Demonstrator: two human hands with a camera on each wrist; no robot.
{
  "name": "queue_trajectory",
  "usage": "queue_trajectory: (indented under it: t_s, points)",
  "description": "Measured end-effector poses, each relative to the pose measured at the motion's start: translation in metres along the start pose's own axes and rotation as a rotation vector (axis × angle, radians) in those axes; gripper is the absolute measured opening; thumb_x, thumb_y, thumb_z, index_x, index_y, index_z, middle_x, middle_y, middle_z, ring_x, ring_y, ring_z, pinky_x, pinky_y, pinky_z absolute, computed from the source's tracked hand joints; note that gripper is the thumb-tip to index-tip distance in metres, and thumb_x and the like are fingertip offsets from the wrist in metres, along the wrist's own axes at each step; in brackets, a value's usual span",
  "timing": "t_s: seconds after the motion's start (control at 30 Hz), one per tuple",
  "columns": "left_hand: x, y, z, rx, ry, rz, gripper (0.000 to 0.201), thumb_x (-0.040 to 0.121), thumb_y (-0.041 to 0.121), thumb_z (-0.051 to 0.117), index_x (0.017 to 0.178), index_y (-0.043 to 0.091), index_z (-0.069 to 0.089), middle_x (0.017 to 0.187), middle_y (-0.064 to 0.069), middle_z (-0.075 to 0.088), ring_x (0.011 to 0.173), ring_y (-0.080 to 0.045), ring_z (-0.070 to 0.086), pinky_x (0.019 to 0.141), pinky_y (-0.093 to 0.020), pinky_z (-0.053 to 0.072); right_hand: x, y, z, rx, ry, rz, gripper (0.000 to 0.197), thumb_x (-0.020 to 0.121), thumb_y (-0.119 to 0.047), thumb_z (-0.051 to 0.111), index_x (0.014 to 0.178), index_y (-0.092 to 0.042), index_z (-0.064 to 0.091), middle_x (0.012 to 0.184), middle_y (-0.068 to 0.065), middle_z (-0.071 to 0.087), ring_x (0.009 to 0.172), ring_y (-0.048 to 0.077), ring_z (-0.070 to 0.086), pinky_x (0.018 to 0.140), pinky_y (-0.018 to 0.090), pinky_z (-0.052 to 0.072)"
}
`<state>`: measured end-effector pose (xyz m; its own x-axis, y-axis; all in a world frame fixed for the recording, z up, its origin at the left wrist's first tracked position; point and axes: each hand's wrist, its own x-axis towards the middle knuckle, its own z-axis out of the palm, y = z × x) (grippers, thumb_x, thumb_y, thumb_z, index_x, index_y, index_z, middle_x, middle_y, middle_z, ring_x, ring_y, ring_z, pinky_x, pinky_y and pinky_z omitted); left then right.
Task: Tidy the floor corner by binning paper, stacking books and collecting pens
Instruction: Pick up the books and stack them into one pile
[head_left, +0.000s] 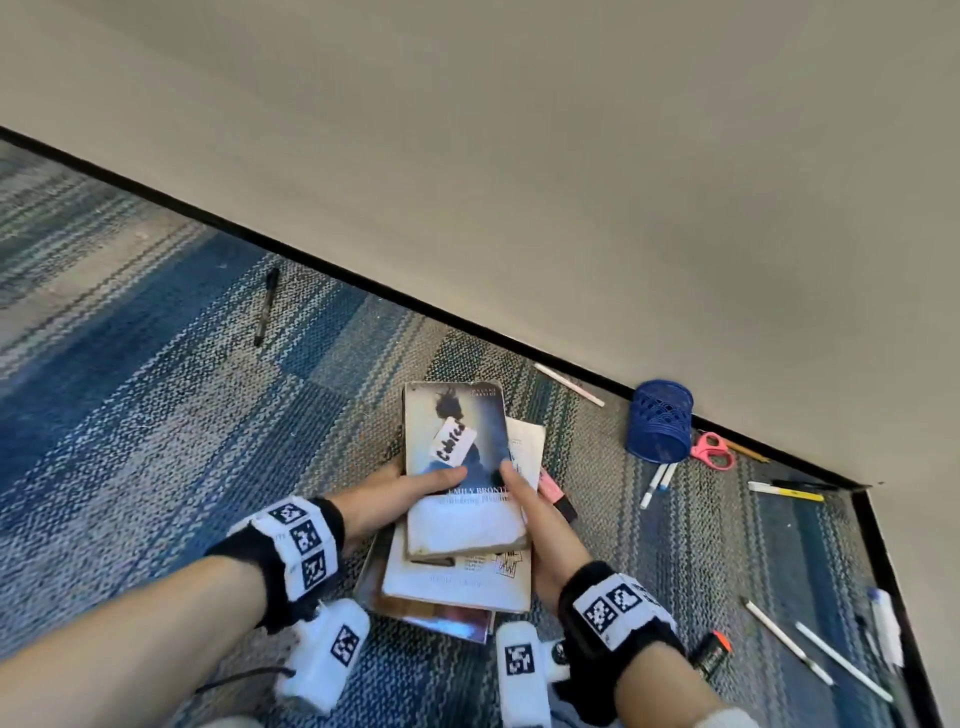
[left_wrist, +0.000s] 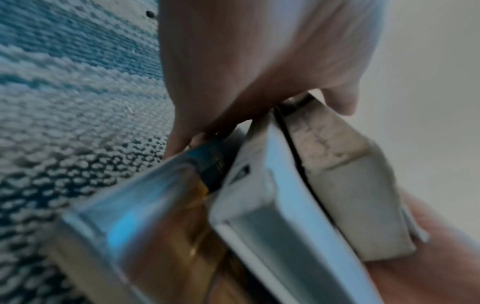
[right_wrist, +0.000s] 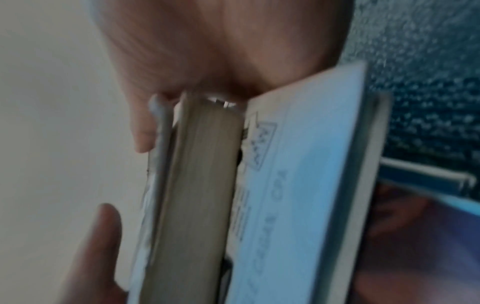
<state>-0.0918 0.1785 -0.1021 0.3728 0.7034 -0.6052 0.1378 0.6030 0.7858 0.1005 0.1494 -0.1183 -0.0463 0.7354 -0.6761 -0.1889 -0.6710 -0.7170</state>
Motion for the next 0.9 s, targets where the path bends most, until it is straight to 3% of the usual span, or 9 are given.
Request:
queue_trajectory:
  t_s: [0.07,0.17,0.27,0.37,0.5,0.63,0.7,0.77,0.9]
  points:
    - [-0.003,0.002,0.003,-0.099,-0.004,-0.023,0.055,0.084,0.052,0.062,0.125,0.014,0.061,0.107,-0.005,0.074,0.096,-0.022,0.072,0.084,-0.033,0.056,-0.001,-0.003,0.005,0.101,-0.035,0.019,0.063,0.074,-0.050,0.078,0.126,-0.018,0.063,0.123,0.019,0.065,0.114,0.038,0.062,0.102,0.058,0.043]
    - [-0.006,0.005,0.000,-0.119,0.011,0.001,0.073,0.076,0.075,0.056,0.127,0.023,0.062,0.122,-0.001,0.068,0.112,-0.019,0.065,0.105,-0.039,0.043,-0.005,-0.003,0.011,0.088,-0.065,0.026,0.064,0.073,-0.047,0.080,0.124,-0.013,0.065,0.123,0.021,0.065,0.115,0.040,0.061,0.104,0.056,0.042]
    - [0.002,-0.008,-0.011,-0.145,0.051,-0.020,0.070,0.072,0.076,0.058,0.119,0.026,0.068,0.118,0.000,0.070,0.109,-0.020,0.067,0.104,-0.040,0.041,-0.007,0.006,0.006,0.145,-0.128,0.057,0.064,0.076,-0.045,0.077,0.126,-0.009,0.063,0.128,0.023,0.061,0.121,0.041,0.056,0.107,0.057,0.039]
    - [0.021,-0.040,-0.022,-0.050,0.103,-0.080,0.083,0.057,0.087,0.064,0.125,0.040,0.061,0.137,0.002,0.058,0.124,-0.022,0.056,0.109,-0.051,0.035,-0.017,0.017,-0.003,0.232,-0.216,0.103,0.058,0.083,-0.040,0.070,0.131,-0.009,0.059,0.135,0.023,0.055,0.128,0.041,0.048,0.110,0.057,0.034]
    - [0.000,-0.027,-0.001,-0.052,0.040,0.020,0.086,0.061,0.069,0.077,0.128,0.021,0.055,0.116,-0.001,0.071,0.104,-0.021,0.069,0.100,-0.045,0.048,-0.023,0.026,-0.014,0.238,-0.206,0.064,0.071,0.072,-0.033,0.080,0.134,-0.006,0.055,0.134,0.024,0.056,0.129,0.043,0.047,0.109,0.054,0.037]
    - [-0.019,-0.002,0.021,-0.048,0.083,0.232,0.055,0.058,0.035,0.087,0.102,0.021,0.056,0.090,0.003,0.076,0.082,-0.017,0.073,0.080,-0.039,0.057,-0.026,0.028,-0.019,0.252,-0.149,0.001,0.084,0.062,-0.028,0.089,0.135,-0.005,0.052,0.133,0.026,0.056,0.125,0.043,0.051,0.107,0.054,0.040]
    - [-0.026,0.011,0.026,-0.016,0.100,0.321,0.066,0.047,0.037,0.086,0.102,0.021,0.054,0.093,-0.004,0.075,0.082,-0.019,0.073,0.078,-0.042,0.058,-0.035,0.018,-0.021,0.228,-0.237,-0.026,0.076,0.054,-0.030,0.092,0.121,-0.005,0.066,0.123,0.023,0.064,0.112,0.036,0.062,0.099,0.046,0.049]
    - [-0.031,0.020,0.024,0.031,0.109,0.424,0.090,0.039,0.045,0.087,0.115,0.021,0.047,0.105,-0.007,0.069,0.091,-0.020,0.070,0.080,-0.043,0.058,-0.041,-0.002,-0.022,0.172,-0.315,-0.081,0.076,0.048,-0.032,0.093,0.116,-0.006,0.069,0.113,0.019,0.069,0.097,0.028,0.069,0.084,0.038,0.055]
    - [-0.038,0.046,0.011,0.037,0.085,0.586,0.102,0.049,0.039,0.089,0.134,0.015,0.038,0.119,-0.008,0.063,0.106,-0.024,0.065,0.087,-0.046,0.055,-0.045,-0.063,-0.015,-0.169,-0.332,-0.388,0.080,0.064,-0.017,0.081,0.135,-0.002,0.047,0.127,0.021,0.062,0.113,0.032,0.062,0.089,0.037,0.053]
